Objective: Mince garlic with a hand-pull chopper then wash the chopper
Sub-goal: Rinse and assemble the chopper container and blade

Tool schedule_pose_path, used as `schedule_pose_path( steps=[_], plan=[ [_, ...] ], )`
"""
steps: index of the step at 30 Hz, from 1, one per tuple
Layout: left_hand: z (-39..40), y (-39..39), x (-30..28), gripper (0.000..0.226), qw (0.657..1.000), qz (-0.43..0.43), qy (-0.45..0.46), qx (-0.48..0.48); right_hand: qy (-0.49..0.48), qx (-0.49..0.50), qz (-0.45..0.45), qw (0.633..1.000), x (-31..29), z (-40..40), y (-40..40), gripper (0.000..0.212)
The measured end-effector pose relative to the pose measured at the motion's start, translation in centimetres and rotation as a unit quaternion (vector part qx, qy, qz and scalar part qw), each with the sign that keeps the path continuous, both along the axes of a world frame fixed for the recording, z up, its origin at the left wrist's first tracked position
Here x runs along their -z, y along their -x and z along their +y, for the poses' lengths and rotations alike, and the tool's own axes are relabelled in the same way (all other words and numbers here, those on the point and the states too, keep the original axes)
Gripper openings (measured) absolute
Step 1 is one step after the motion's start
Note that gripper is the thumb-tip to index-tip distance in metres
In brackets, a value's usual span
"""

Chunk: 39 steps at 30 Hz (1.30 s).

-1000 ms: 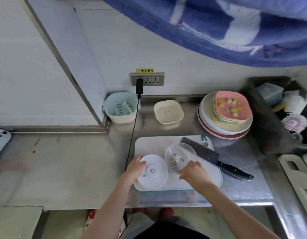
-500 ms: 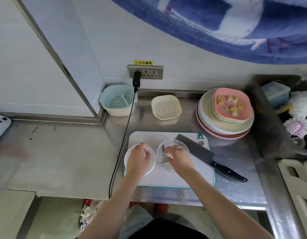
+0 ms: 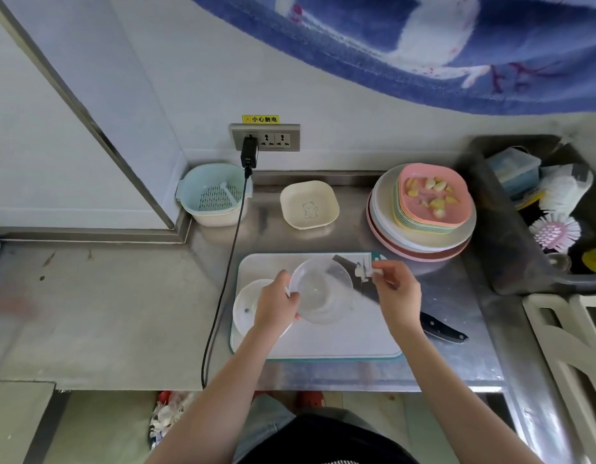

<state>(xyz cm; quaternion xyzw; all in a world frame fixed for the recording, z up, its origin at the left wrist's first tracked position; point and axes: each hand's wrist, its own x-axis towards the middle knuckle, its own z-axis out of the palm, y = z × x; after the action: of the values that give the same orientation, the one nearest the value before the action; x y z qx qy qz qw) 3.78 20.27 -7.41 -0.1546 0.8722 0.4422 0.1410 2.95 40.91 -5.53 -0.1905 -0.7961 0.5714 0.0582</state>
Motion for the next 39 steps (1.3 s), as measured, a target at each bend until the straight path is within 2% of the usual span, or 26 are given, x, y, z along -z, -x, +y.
schedule_pose_path(
  steps=[3,8,11,14,16,18,21,23,27,30,33,36,39],
  plan=[
    [-0.5,0.0,0.1,0.011,0.997,0.060,0.009,-0.046,-0.032,-0.022,-0.031,0.999,0.7,1.2,-0.9,0.016],
    [-1.1,0.1,0.1,0.020,0.987,0.130,-0.012,-0.092,-0.149,-0.181,-0.117,0.965,3.1,0.4,-2.4,0.024],
    [-1.3,0.1,-0.1,0.024,0.985,0.144,-0.025,-0.094,-0.191,-0.219,-0.149,0.945,4.1,-0.6,-2.4,0.018],
    [-1.3,0.1,-0.2,0.024,0.984,0.143,-0.042,-0.096,-0.192,-0.245,-0.153,0.938,4.1,-1.1,-2.0,0.016],
    [-1.2,0.1,-0.5,0.026,0.983,0.144,-0.058,-0.096,-0.167,-0.255,-0.148,0.941,3.6,-1.1,-1.7,0.018],
    [-1.0,0.2,-0.8,0.028,0.982,0.145,-0.074,-0.097,-0.138,-0.215,-0.122,0.959,2.4,-1.1,-1.3,0.018],
    [-0.5,0.7,-1.6,0.032,0.981,0.142,-0.094,-0.097,0.019,-0.119,-0.106,0.987,0.2,-1.5,-0.1,0.020],
    [0.1,1.0,-2.3,0.032,0.980,0.142,-0.110,-0.088,0.119,-0.133,-0.130,0.975,-1.1,-1.5,0.7,0.029],
    [1.7,2.1,-4.1,0.028,0.979,0.139,-0.143,-0.046,0.139,-0.171,-0.157,0.963,-2.3,-0.8,1.1,0.035],
    [3.3,3.0,-5.1,0.022,0.976,0.126,-0.177,0.000,0.189,-0.101,-0.150,0.965,-2.6,0.6,-0.1,0.039],
    [5.4,3.7,-5.8,0.018,0.968,0.075,-0.234,0.050,0.271,-0.006,-0.132,0.954,-2.9,2.3,-2.0,0.040],
    [8.8,3.8,-6.0,0.009,0.953,0.007,-0.288,0.090,0.328,0.064,-0.087,0.939,-3.5,4.5,-4.9,0.029],
    [12.8,2.8,-5.5,0.020,0.949,0.014,-0.264,0.171,0.370,0.113,-0.036,0.921,-4.4,6.9,-8.8,0.019]
  ],
)
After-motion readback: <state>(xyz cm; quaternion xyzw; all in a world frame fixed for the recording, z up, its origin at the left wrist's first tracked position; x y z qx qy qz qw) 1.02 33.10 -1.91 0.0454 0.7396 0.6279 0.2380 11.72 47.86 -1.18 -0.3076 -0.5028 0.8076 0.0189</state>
